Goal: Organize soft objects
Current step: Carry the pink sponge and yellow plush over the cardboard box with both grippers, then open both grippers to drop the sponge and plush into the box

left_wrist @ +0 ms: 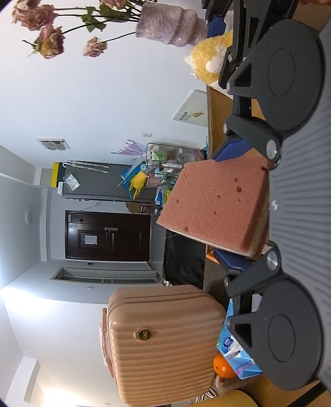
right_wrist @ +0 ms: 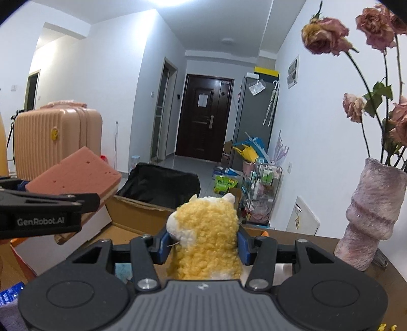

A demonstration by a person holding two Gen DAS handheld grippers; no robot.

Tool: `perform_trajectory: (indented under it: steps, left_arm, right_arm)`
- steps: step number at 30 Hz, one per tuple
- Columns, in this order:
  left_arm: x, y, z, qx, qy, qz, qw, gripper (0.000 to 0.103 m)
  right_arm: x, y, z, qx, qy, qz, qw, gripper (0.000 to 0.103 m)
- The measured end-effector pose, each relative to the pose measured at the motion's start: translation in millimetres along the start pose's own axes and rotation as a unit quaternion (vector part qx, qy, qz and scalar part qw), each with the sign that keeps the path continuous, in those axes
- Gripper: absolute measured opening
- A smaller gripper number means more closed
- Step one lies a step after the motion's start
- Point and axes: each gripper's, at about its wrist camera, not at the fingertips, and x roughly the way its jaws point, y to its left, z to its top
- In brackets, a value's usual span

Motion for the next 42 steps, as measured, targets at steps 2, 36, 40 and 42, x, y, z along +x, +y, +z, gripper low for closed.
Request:
perform_trajectory:
  steps: [2, 36, 40, 42]
  left_arm:
    - [4, -1, -2, 0.002, 0.005, 0.001, 1.0, 0.076]
    - [25, 8, -24, -0.015, 0.041, -0.012, 0.999, 0.076]
    - [25, 9, -25, -0.02, 0.041, -0.011, 0.9989, 0.079]
    - [24, 9, -25, -0.023, 0.039, -0.009, 0.9989, 0.084]
  right_arm:
    - [4, 2, -3, -0.003, 0.005, 0.001, 1.0, 0.05]
    - [31, -2, -25, 0.013, 0.009, 0.007, 1.0, 0.051]
    - [31, -1, -25, 0.013, 0.008, 0.007, 1.0, 0.052]
    - [31, -2, -26, 0.013, 0.007, 0.005, 1.0, 0.056]
